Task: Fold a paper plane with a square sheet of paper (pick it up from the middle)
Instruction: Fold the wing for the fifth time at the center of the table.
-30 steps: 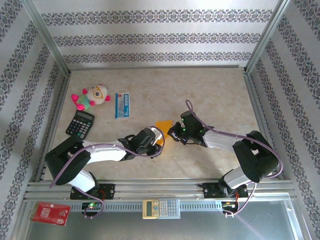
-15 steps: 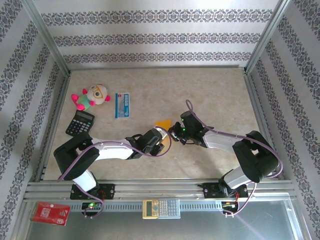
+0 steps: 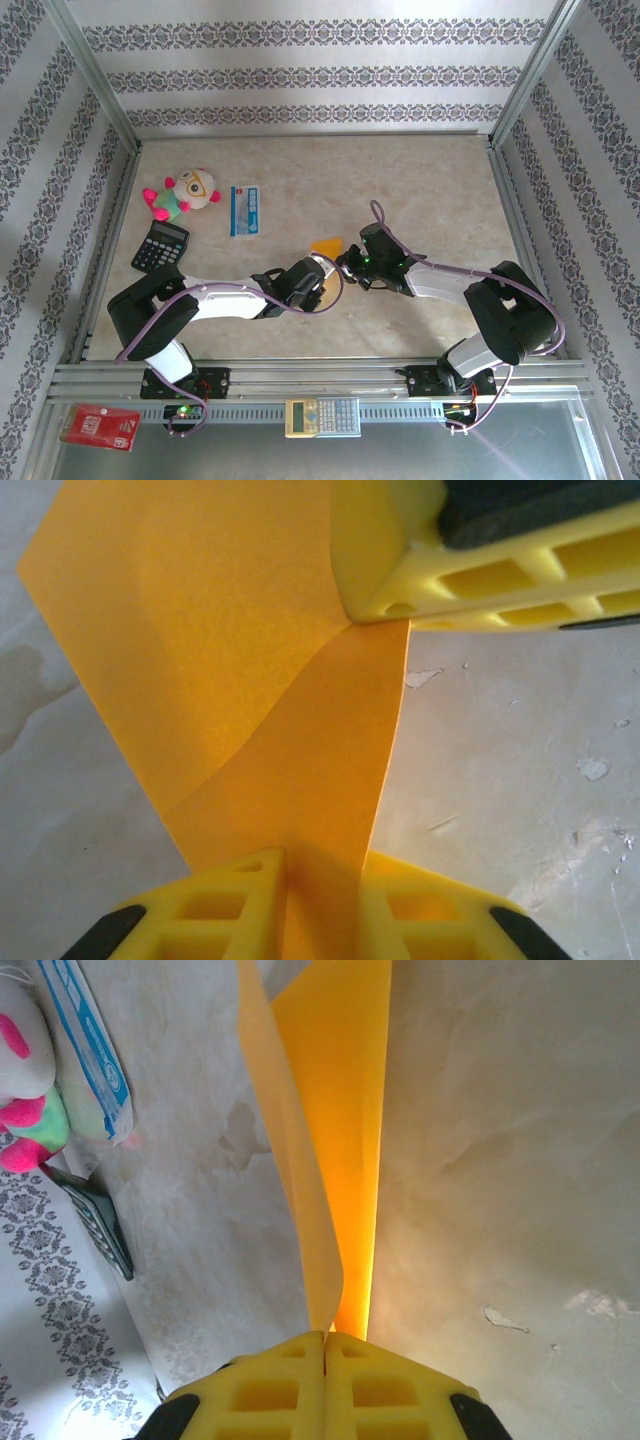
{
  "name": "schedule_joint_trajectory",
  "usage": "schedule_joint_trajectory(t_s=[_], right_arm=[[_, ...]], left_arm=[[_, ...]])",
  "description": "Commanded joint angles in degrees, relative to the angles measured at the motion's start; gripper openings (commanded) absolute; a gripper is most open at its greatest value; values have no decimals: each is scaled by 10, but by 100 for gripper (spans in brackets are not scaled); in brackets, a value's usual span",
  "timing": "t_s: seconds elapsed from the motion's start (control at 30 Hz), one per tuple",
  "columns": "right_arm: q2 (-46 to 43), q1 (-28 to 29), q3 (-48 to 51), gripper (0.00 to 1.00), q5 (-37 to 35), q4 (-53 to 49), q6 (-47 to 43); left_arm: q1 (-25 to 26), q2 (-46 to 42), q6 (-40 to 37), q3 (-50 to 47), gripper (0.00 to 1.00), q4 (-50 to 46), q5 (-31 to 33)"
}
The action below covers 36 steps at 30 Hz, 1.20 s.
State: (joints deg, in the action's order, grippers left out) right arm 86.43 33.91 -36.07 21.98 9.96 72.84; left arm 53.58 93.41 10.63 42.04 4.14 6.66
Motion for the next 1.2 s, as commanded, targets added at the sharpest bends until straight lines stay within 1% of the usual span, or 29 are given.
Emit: schedule_joint_trajectory(t_s=[0.0,0.4,0.5,0.67,0.87,1.17], right_arm=[[7,6,9,0,8,11,7],[1,4,13,1,10,15,4],[-5,0,15,6,10,14,1],[-24,-13,22,13,13,7,-11],[-44,-36,22,24,24,-34,-51],[-6,-61,7,34,47,-22,-68]], left_arm=[[6,10,-8,11,20,-13,5],[6,8,5,-1,7,0,4],[5,4,12,-4,4,5,4],[5,-7,30,-18,3,21,0],[6,-15,50,-34,3,46,-5],[6,-22,46,-36,3,46,-9]])
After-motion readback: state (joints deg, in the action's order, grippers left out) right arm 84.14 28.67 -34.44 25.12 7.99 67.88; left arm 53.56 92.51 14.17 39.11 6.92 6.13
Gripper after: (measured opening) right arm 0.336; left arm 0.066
